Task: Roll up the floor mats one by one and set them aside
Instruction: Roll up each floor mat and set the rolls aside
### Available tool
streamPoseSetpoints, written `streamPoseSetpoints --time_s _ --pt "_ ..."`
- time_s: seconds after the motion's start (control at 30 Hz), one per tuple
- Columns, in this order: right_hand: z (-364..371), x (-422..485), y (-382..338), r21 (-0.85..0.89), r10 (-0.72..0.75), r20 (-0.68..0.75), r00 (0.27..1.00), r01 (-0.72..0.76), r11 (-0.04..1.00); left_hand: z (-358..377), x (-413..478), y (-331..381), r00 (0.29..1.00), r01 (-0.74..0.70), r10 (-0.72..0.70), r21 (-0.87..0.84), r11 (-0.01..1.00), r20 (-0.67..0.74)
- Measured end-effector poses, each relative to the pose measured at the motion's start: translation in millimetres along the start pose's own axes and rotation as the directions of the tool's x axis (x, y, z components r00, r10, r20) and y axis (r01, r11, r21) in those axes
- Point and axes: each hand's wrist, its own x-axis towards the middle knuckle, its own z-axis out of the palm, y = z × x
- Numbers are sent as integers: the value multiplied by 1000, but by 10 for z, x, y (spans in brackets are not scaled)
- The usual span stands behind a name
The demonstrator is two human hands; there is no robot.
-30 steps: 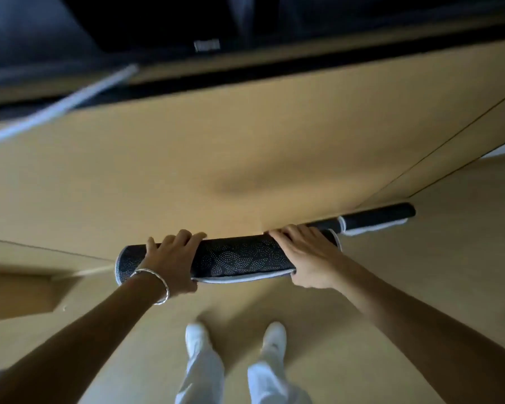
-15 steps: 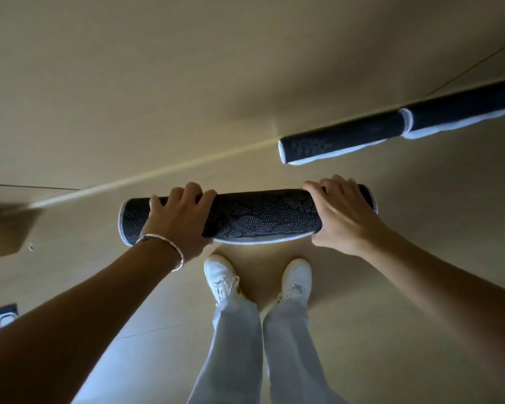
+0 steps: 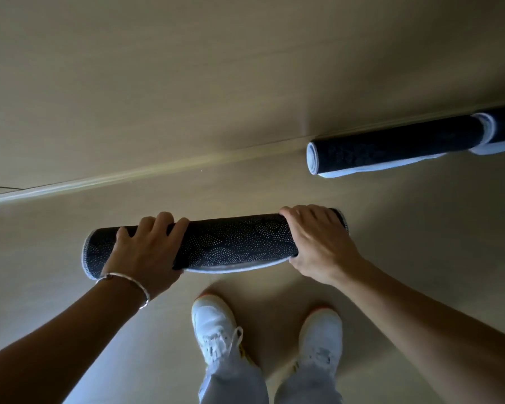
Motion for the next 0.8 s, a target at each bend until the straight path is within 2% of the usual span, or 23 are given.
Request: streamPoseSetpoints --time_s 0.13,0.33,0.6,0.7,0.8 --pt "418 569 -25 -23 -18 -46 999 17 1000 525 397 -154 997 78 -78 -1 997 -29" --pt "900 1272 124 -48 -13 -196 980 3 999 1068 968 -328 990 116 -117 -16 993 -79" --pt "1020 1818 407 -128 25 -372 928 -79 989 1347 1597 -374 949 173 -173 -24 985 -263" --pt "1027 1863 429 -151 50 -420 906 -124 981 1338 1669 -326 959 212 -211 -12 977 -191" --pt "992 1848 352 -143 111 -359 927 -172 975 1240 1643 -355 984 178 -178 -13 984 12"
